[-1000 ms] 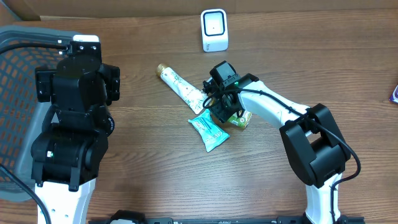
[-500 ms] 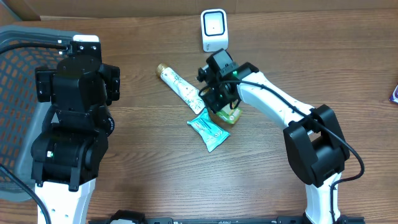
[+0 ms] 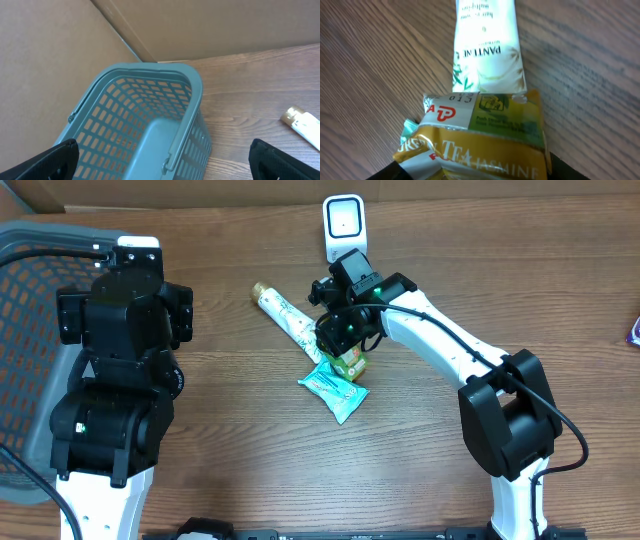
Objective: Scan the item barcode
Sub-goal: 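Raise the tea carton with the right gripper toward the scanner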
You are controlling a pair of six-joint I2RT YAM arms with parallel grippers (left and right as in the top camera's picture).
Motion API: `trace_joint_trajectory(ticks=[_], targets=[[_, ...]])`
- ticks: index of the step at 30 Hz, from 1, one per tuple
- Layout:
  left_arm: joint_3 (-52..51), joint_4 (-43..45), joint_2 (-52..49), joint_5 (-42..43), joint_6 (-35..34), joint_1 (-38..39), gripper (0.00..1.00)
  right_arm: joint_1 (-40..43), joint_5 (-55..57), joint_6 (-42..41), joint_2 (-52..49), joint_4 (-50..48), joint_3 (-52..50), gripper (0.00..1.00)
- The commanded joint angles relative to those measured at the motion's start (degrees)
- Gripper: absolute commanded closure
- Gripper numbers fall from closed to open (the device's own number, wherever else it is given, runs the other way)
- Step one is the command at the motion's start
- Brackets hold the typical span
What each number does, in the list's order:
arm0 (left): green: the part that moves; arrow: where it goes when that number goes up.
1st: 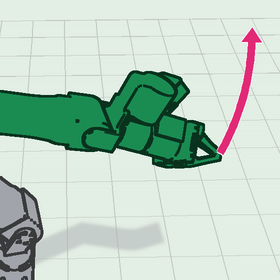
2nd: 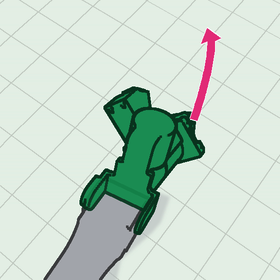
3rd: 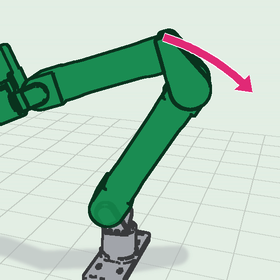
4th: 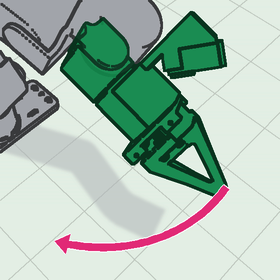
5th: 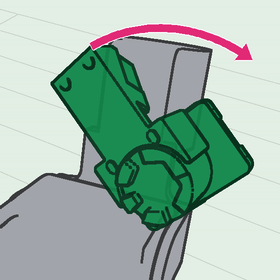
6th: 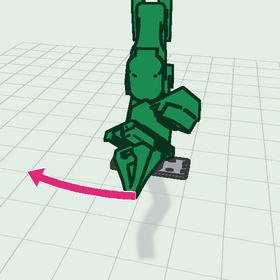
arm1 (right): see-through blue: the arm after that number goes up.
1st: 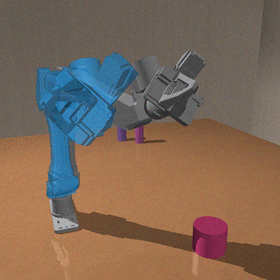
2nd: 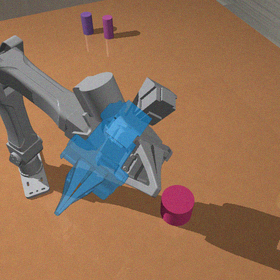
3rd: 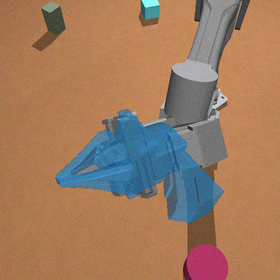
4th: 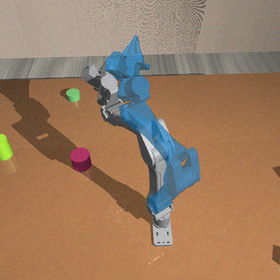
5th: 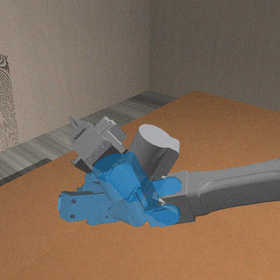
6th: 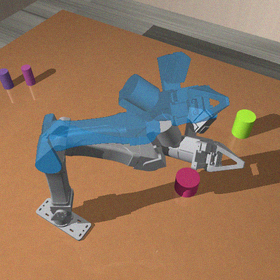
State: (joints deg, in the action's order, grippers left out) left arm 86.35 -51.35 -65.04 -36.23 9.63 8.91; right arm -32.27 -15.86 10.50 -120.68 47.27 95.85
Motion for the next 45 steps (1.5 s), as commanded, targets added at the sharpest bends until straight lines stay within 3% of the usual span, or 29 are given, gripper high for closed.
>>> trace_joint_trajectory(ticks=[1, 25, 45], targets=[[0.0, 0.2, -0.2, 0.1, 0.5, 0.0, 0.01, 0.2, -2.2, -0.5, 0.5, -2.2, 1.9, 0.42], [0.0, 0.2, -0.2, 0.1, 0.5, 0.0, 0.0, 0.7, -2.2, -2.8, 0.6, -14.0, 2.1, 0.42], [0.0, 0.2, -0.2, 0.1, 0.5, 0.0, 0.0, 13.3, 1.2, -2.6, 10.9, 3.4, 2.1, 0.44]])
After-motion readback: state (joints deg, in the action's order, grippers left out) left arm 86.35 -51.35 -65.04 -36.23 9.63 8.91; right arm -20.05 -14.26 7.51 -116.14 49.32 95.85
